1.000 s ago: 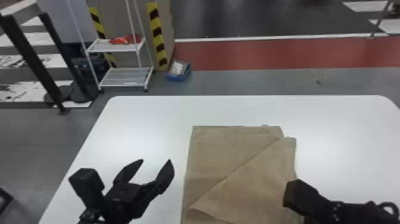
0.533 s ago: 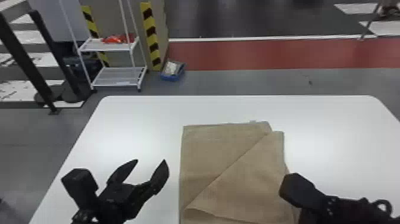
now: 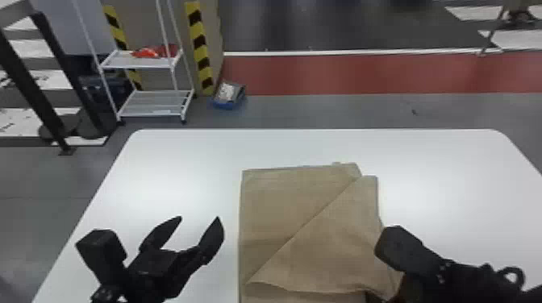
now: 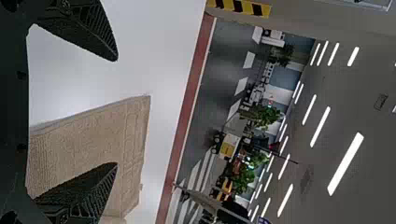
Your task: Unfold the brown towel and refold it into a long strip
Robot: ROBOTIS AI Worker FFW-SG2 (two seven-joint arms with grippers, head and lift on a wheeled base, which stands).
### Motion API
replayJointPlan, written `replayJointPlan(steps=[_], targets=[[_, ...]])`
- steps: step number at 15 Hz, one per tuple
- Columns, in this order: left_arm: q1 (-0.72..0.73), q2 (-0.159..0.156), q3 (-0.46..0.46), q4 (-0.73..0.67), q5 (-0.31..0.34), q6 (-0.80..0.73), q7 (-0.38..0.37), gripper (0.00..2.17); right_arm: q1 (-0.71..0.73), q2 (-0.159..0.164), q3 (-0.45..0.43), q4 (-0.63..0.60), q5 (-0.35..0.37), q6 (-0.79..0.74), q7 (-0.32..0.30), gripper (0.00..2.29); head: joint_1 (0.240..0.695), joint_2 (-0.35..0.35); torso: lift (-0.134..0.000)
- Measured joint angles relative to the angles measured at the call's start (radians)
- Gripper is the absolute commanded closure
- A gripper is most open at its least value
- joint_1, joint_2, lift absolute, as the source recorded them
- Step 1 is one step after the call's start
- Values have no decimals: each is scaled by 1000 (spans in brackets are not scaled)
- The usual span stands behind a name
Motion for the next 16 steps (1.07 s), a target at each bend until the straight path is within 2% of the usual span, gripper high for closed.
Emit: replayJointPlan(steps=[3, 4, 7, 9, 11, 14, 15, 16], targets=[[1, 0, 0, 0, 0, 0, 0, 76, 1, 1, 0, -1, 4, 6, 39, 221, 695, 56, -103], [1, 0, 1, 0, 0, 0, 0, 76, 3, -1, -1, -2, 6, 6, 43, 306, 695, 56, -103], [2, -1, 1, 1, 0, 0, 0, 76, 7, -2, -5, -6, 8, 4, 63, 846, 695, 57, -103], [2, -1, 0, 1, 0, 0, 0, 76, 10, -2, -10, -15, 8, 3, 70, 1362, 695, 57, -103], [2, -1, 1, 1, 0, 0, 0, 76, 15, -2, -19, -27, 4, 3, 71, 1673, 695, 56, -103], [3, -1, 2, -1, 0, 0, -2, 76, 27, -4, -35, -49, 1, 5, 76, 1693, 695, 53, -103], [3, -1, 3, -1, 0, -1, -2, 80, 32, -5, -41, -54, 0, 5, 80, 1811, 695, 52, -103], [3, -1, 3, -2, 1, -2, -2, 80, 34, -5, -46, -56, 0, 3, 86, 2054, 695, 51, -103]])
